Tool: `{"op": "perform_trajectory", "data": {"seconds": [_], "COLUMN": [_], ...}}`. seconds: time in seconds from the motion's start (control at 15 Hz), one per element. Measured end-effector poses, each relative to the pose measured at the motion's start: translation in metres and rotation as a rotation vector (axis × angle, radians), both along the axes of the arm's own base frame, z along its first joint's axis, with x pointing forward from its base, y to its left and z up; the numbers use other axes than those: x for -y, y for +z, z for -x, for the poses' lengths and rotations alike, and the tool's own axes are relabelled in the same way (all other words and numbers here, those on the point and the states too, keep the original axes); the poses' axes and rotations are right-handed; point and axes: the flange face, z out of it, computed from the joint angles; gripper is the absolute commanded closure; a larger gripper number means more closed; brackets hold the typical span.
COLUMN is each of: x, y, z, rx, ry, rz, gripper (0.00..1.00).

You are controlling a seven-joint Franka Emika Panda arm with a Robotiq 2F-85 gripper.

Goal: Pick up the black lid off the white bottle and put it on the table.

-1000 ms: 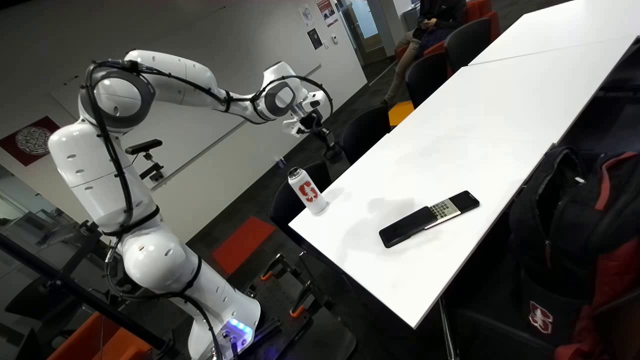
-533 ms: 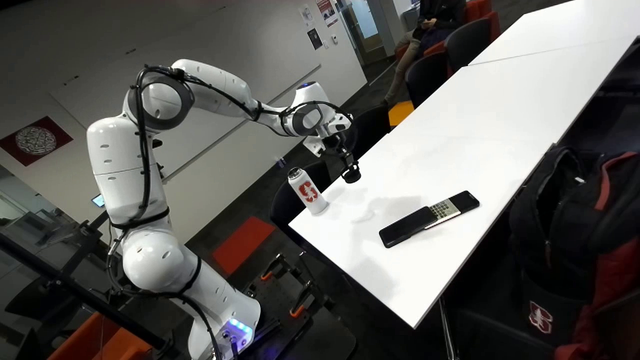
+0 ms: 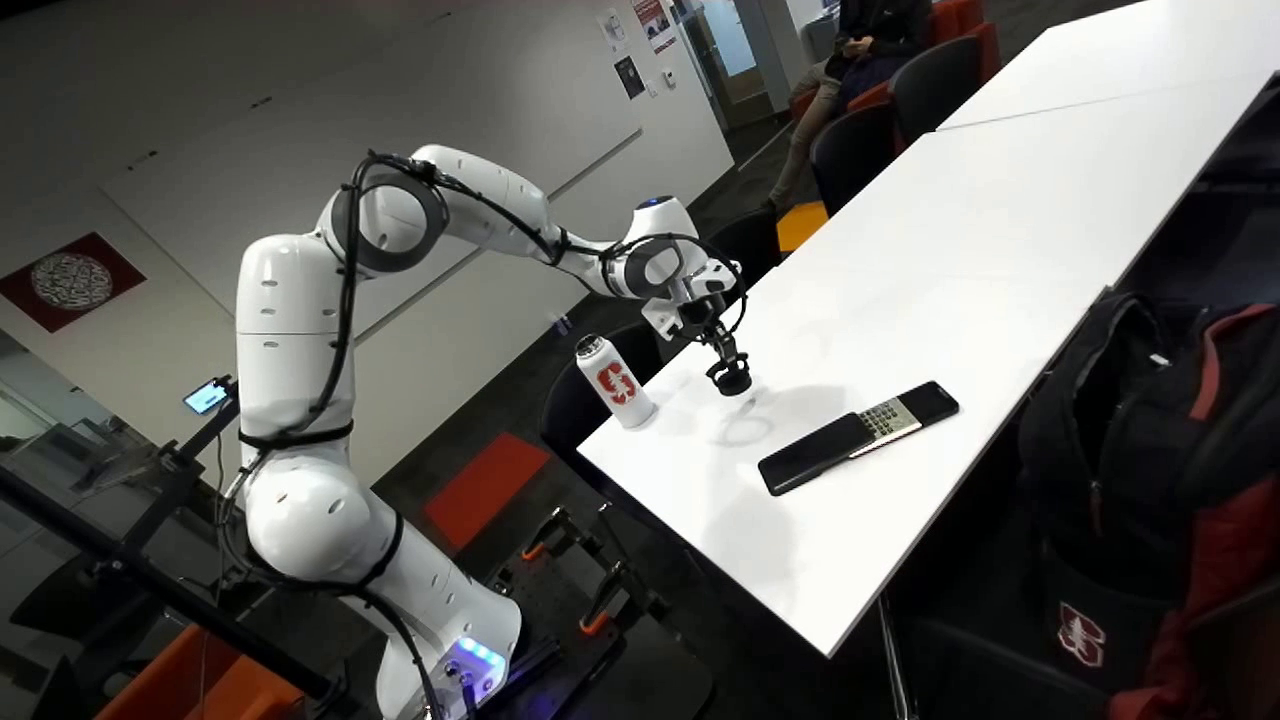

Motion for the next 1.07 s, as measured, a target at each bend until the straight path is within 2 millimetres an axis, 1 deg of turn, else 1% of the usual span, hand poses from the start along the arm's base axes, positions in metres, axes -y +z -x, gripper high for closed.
{"op": "perform_trajectory", "data": {"seconds": [0.2,0.47,0.53,0.6,0.73,1.07], "x": [0.002,-0.001,-0.002,-0.003,-0.004,-0.005], "y": [-0.011,-0.017,-0.018,-0.018,-0.018,-0.016], "z": [-0.005,-0.009,-0.01,-0.01,-0.012,-0.016], "rx": [-0.002,-0.006,-0.008,-0.011,-0.014,-0.006], "ry": [-0.033,-0.068,-0.075,-0.077,-0.082,-0.085], "rz": [0.04,0.066,0.067,0.067,0.068,0.065], "gripper": [0.95,0.95,0.57,0.54,0.41,0.03]}}
